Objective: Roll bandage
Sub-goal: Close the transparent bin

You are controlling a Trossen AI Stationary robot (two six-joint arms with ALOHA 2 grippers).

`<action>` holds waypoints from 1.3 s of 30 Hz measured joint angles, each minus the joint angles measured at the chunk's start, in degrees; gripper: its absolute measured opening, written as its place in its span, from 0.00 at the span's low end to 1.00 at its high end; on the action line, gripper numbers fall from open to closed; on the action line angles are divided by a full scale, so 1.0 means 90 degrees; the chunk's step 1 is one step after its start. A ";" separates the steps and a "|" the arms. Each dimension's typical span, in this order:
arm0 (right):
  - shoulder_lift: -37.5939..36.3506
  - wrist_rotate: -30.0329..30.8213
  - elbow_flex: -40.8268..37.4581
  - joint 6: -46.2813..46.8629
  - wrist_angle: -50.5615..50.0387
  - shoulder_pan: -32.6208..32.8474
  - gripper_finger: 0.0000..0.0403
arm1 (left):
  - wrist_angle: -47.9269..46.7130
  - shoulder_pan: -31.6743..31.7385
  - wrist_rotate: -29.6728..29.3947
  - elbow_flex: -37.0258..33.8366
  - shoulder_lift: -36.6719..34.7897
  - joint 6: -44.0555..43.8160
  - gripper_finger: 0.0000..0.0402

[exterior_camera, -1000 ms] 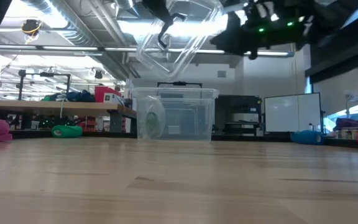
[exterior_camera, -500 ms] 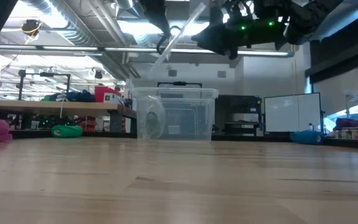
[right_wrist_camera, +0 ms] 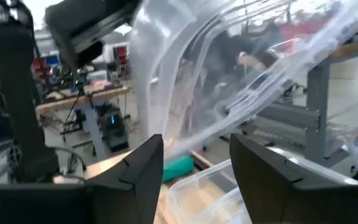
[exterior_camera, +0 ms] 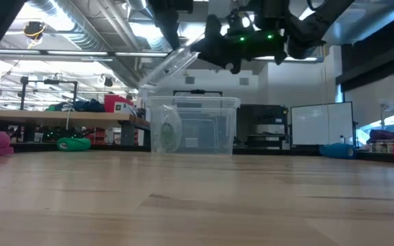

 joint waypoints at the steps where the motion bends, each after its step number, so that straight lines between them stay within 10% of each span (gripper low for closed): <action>1: 0.0069 -0.0054 0.0107 0.0006 -0.0118 0.0000 0.46 | -0.0020 0.0000 -0.0191 0.0002 0.0004 0.0045 0.08; 11: -0.0219 0.0035 0.0340 -0.0129 -0.1652 -0.0002 0.46 | 0.0144 0.0101 0.0104 0.0005 0.0204 0.0396 0.08; 30: -0.3225 0.1426 0.0083 -0.1397 -0.8840 -0.0106 0.46 | 0.0382 -0.0077 0.0200 0.0002 0.0493 0.0364 0.10; 39: -0.3298 -0.0128 -0.2532 -0.0971 -0.4484 -0.0894 0.46 | 0.0368 -0.0134 0.0231 0.0003 0.0762 0.0228 0.11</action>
